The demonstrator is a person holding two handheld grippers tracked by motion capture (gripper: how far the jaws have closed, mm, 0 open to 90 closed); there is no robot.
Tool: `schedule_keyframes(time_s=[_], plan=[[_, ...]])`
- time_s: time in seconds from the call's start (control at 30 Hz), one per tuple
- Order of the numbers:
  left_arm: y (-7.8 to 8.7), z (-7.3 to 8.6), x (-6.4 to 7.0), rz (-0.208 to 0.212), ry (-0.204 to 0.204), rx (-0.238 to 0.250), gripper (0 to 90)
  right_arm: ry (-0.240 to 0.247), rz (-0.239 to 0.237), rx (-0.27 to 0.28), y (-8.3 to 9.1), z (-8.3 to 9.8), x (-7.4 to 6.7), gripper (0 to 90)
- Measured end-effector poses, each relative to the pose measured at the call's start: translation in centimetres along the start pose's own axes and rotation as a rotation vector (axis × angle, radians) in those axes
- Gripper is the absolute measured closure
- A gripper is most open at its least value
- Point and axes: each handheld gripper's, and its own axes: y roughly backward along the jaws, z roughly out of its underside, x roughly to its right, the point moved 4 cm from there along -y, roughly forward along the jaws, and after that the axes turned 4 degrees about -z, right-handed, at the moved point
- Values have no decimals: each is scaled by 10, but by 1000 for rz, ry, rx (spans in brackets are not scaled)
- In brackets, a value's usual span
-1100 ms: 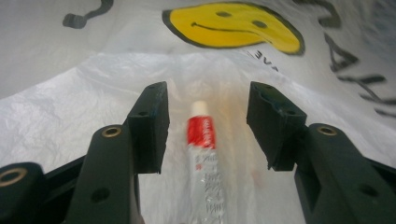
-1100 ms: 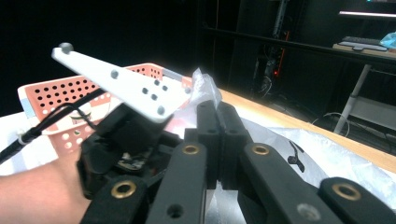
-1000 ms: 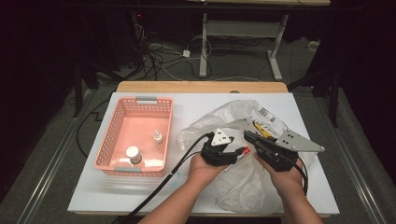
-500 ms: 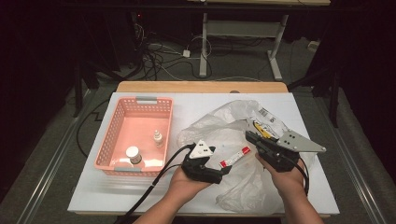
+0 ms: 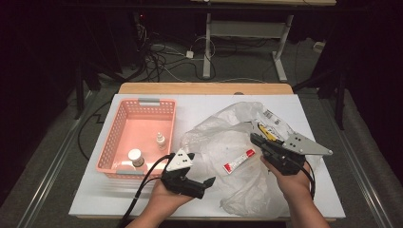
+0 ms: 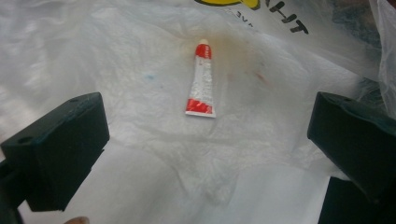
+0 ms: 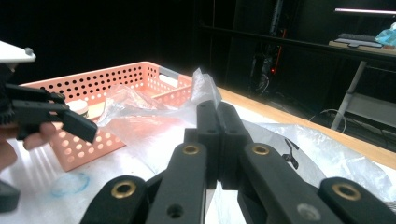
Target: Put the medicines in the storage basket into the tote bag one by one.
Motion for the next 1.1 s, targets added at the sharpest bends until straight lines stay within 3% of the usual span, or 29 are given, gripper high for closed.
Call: schedule_keyframes(time_s=[0.1,0.2,0.37,0.63,1.1], plan=[[9,4,-4,-3,13,-5,0,1,0,-3,-1,1,0,900],[17,8,-7,-25,-6,-6,0,8,3,-5,-1,1,0,900],[24,11,-15,-44,28,5,0,6,4,-4,-1,1,1,900],[34,14,-28,-96,42,16,0,5,-2,-1,-1,0,-2,900],[57,19,-65,-194,105,28,0,7,-3,-1,-1,0,0,900]])
